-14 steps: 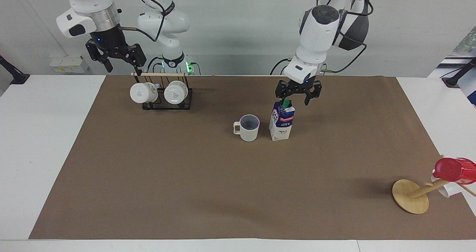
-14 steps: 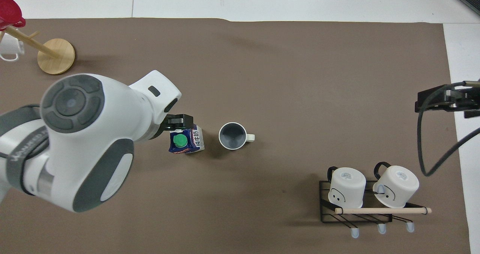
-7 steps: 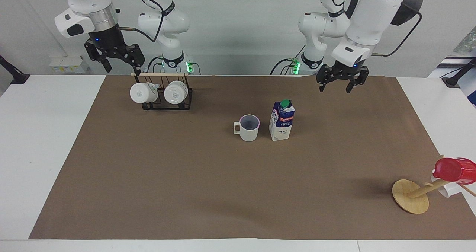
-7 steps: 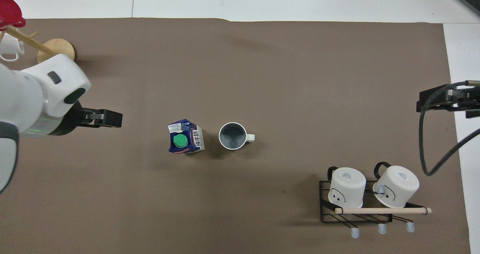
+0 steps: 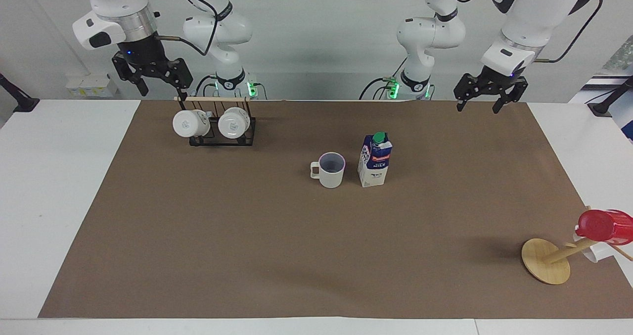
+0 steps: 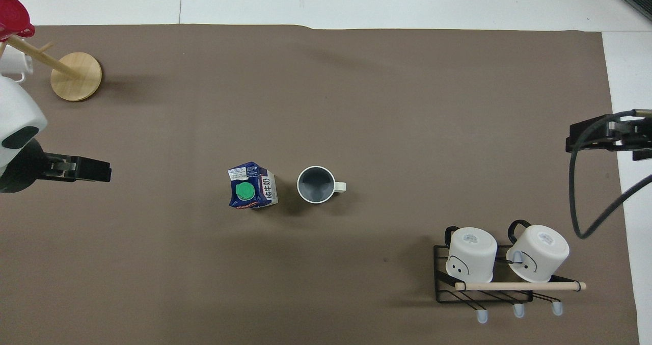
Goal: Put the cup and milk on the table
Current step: 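Open the left gripper and withdraw it from the milk carton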
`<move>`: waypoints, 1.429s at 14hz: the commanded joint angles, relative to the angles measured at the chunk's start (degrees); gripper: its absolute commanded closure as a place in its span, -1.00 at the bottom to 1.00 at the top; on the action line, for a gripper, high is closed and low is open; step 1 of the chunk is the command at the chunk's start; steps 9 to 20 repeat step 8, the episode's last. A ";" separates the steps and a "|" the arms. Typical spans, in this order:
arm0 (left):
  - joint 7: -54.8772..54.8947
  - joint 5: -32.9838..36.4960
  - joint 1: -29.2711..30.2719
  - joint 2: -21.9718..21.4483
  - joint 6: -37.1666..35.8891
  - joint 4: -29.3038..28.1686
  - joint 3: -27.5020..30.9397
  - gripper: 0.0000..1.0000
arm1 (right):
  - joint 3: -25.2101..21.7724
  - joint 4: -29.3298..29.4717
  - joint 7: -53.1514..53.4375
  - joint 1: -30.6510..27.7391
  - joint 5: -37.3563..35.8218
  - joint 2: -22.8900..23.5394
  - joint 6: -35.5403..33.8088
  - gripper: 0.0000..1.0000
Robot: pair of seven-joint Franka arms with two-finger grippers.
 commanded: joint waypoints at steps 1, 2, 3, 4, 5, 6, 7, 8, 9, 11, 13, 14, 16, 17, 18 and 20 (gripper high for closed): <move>0.23 0.74 0.49 -0.46 -0.85 0.55 -0.53 -1.00 | 0.29 0.21 -0.88 -0.90 1.24 -0.29 -0.34 -1.00; 0.32 0.74 0.49 -0.46 -0.59 0.55 -0.53 -1.00 | 0.29 0.21 -0.88 -0.90 1.24 -0.29 -0.34 -1.00; 0.32 0.74 0.49 -0.46 -0.85 0.55 -0.53 -1.00 | 0.29 0.21 -0.88 -0.90 1.24 -0.29 -0.34 -1.00; 0.32 0.74 0.40 -0.46 -0.85 0.55 -0.53 -1.00 | 0.20 0.21 -0.88 -0.90 1.24 -0.29 -0.34 -1.00; 0.32 0.74 0.49 -0.46 -0.76 0.55 -0.53 -1.00 | 0.29 0.21 -0.88 -0.90 1.24 -0.29 -0.34 -1.00; 0.32 0.74 0.49 -0.46 -0.59 0.55 -0.53 -1.00 | 0.29 0.21 -0.88 -0.90 1.24 -0.29 -0.34 -1.00; 0.32 0.74 0.75 -0.46 -0.41 0.63 -0.53 -1.00 | 0.29 0.21 -0.88 -0.90 1.24 -0.29 -0.34 -1.00; 0.32 0.74 0.75 -0.37 -0.32 0.63 -0.53 -1.00 | 0.29 0.21 -0.88 -0.90 1.24 -0.29 -0.34 -1.00; 0.32 0.74 0.75 -0.37 -0.32 0.63 -0.53 -1.00 | 0.29 0.21 -0.88 -0.90 1.24 -0.29 -0.34 -1.00; 0.32 0.74 0.75 -0.37 -0.32 0.63 -0.53 -1.00 | 0.29 0.21 -0.88 -0.90 1.24 -0.29 -0.34 -1.00; 0.32 0.74 0.75 -0.37 -0.32 0.63 -0.53 -1.00 | 0.29 0.21 -0.88 -0.90 1.24 -0.29 -0.34 -1.00; 0.32 0.74 0.75 -0.37 -0.32 0.63 -0.53 -1.00 | 0.29 0.21 -0.88 -0.90 1.24 -0.29 -0.34 -1.00; 0.32 0.74 0.75 -0.37 -0.32 0.63 -0.53 -1.00 | 0.29 0.21 -0.88 -0.90 1.24 -0.29 -0.34 -1.00; 0.32 0.74 0.75 -0.37 -0.32 0.63 -0.53 -1.00 | 0.29 0.21 -0.88 -0.90 1.24 -0.29 -0.34 -1.00; 0.32 0.74 0.75 -0.37 -0.32 0.63 -0.53 -1.00 | 0.29 0.21 -0.88 -0.90 1.24 -0.29 -0.34 -1.00; 0.32 0.74 0.75 -0.37 -0.32 0.63 -0.53 -1.00 | 0.29 0.21 -0.88 -0.90 1.24 -0.29 -0.34 -1.00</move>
